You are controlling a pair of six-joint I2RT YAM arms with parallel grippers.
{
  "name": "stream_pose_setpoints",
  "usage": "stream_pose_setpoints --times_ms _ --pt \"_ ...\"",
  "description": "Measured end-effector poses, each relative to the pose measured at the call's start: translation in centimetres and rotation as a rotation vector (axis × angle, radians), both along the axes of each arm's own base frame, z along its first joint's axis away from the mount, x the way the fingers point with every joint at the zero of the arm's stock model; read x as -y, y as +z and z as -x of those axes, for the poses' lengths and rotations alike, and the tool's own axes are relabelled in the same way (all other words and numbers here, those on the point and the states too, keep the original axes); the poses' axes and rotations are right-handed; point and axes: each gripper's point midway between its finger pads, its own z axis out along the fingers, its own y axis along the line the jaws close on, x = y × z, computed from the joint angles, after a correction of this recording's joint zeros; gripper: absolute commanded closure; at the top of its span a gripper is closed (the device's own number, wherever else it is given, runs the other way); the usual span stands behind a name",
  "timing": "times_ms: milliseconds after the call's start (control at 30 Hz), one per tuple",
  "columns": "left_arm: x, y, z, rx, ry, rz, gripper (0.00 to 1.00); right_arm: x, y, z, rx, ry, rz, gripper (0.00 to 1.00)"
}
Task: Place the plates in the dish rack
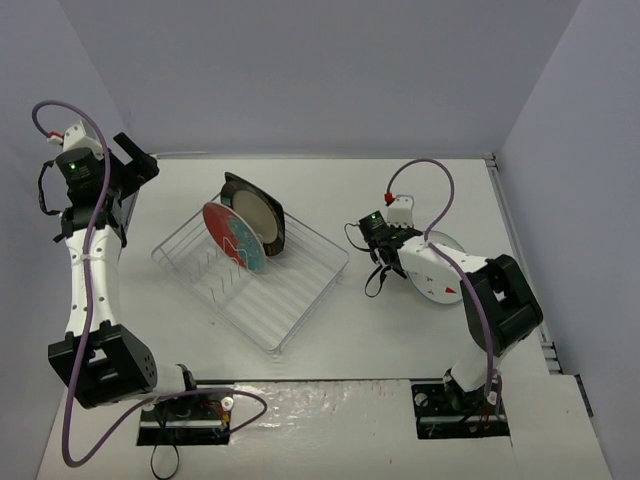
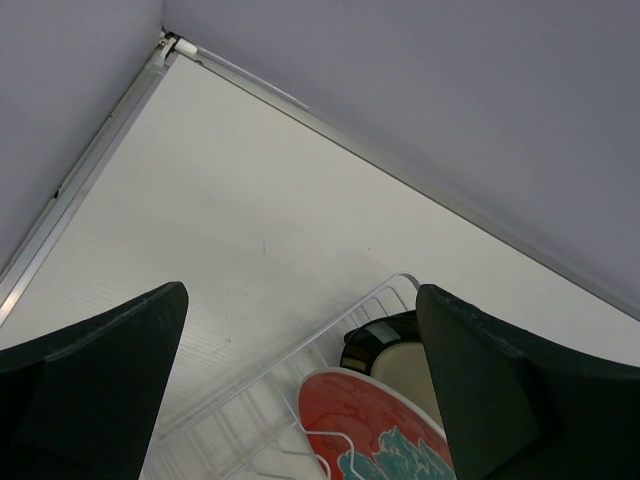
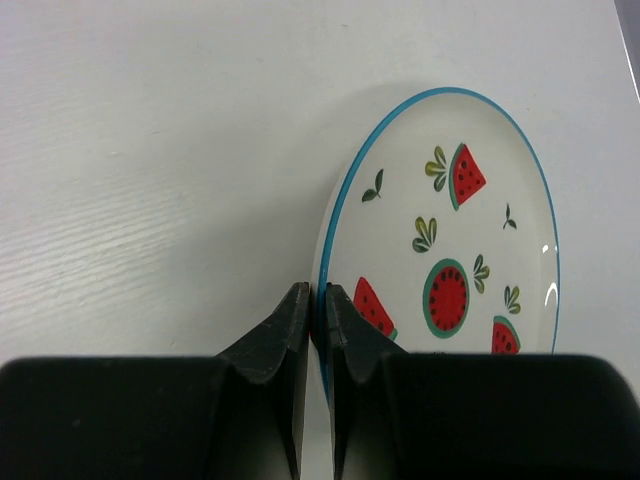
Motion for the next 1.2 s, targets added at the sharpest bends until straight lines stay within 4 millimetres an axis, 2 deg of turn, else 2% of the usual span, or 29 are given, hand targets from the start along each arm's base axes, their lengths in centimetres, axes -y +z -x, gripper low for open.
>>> stream_pose_setpoints --times_ms 100,267,367,500,633,700,867,1033,1200 --pt "0.8 -0.3 -0.1 -0.004 -0.021 0.004 0.03 -2.0 0.4 0.3 0.01 0.08 0.03 1.0" --pt "4.4 -0.3 -0.6 -0.005 -0.113 -0.001 0.03 -4.7 1.2 0.7 0.034 0.188 0.081 1.0" --pt "7.8 0.0 -1.2 -0.004 -0.209 -0.007 0.03 -5.6 2.2 0.8 0.06 0.241 0.127 1.0" --pt "13.9 1.4 -1.7 0.022 -0.388 -0.019 0.03 -6.8 3.7 1.0 0.095 0.326 0.18 1.0" --pt "19.4 4.1 -2.0 0.079 -0.575 -0.018 0.03 -7.8 5.5 0.9 0.13 0.399 0.208 1.0" --pt "21.5 5.3 -2.1 0.109 -0.648 -0.015 0.03 -8.3 6.1 1.0 0.143 0.424 0.214 1.0" --pt "27.6 6.7 -2.0 0.133 -0.828 -0.027 0.03 -8.6 6.2 1.8 0.15 0.462 0.21 1.0" --pt "33.8 4.9 -1.7 0.076 -0.983 -0.05 0.03 -8.8 5.1 3.7 0.12 0.519 0.213 1.0" --pt "37.9 1.5 -1.8 -0.033 -1.08 -0.05 0.03 -9.8 5.2 5.0 0.126 0.59 0.172 1.0"
